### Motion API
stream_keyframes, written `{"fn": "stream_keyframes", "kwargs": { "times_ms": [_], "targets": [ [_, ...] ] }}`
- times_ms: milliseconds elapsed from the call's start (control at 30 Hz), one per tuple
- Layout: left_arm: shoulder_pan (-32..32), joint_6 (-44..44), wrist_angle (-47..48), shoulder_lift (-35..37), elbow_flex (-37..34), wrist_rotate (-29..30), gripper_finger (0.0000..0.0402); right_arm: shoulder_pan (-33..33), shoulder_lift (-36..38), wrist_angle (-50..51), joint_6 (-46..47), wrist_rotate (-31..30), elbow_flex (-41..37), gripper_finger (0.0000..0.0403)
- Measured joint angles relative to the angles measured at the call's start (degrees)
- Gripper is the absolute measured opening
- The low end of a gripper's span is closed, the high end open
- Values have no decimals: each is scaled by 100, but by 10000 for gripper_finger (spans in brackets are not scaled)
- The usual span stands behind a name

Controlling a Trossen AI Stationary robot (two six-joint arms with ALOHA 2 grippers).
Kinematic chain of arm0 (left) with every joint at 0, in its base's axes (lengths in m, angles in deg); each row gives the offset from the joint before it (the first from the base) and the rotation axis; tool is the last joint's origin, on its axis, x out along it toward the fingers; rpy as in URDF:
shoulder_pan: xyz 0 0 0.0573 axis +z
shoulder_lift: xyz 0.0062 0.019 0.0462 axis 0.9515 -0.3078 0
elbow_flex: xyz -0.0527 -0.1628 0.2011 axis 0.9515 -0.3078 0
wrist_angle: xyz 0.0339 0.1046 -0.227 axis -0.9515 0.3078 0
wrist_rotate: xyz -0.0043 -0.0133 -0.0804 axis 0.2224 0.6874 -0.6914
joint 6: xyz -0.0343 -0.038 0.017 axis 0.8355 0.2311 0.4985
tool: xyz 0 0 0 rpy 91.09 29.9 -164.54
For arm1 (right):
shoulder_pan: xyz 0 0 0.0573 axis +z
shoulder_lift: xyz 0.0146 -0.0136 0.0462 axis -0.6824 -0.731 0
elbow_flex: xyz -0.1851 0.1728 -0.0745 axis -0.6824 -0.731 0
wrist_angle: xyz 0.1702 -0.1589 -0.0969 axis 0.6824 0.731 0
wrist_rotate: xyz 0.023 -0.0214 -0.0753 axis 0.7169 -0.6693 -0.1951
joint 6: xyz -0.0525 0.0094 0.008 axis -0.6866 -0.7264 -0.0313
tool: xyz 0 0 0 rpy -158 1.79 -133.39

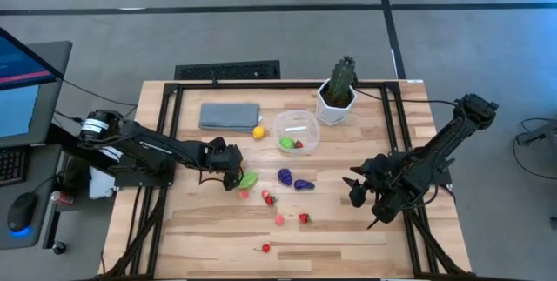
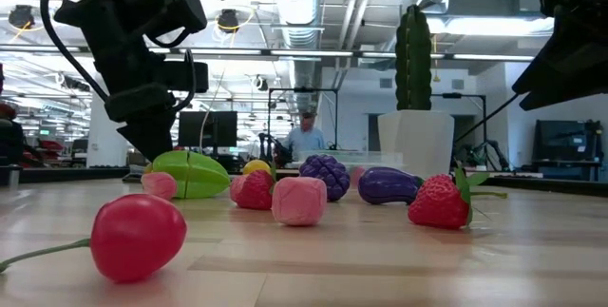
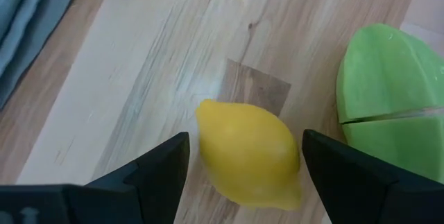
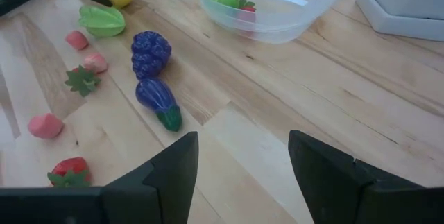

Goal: Pick and placing Produce into tupperware
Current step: Put the bottom lemon into the transparent bin

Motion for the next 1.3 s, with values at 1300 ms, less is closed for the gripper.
{"fn": "stream_keyframes", "kwargs": {
  "times_ms": [1300],
  "targets": [
    [0,164,-127,1,-118,-61,211,0,0,23,92,-129,0,249]
  ]
}}
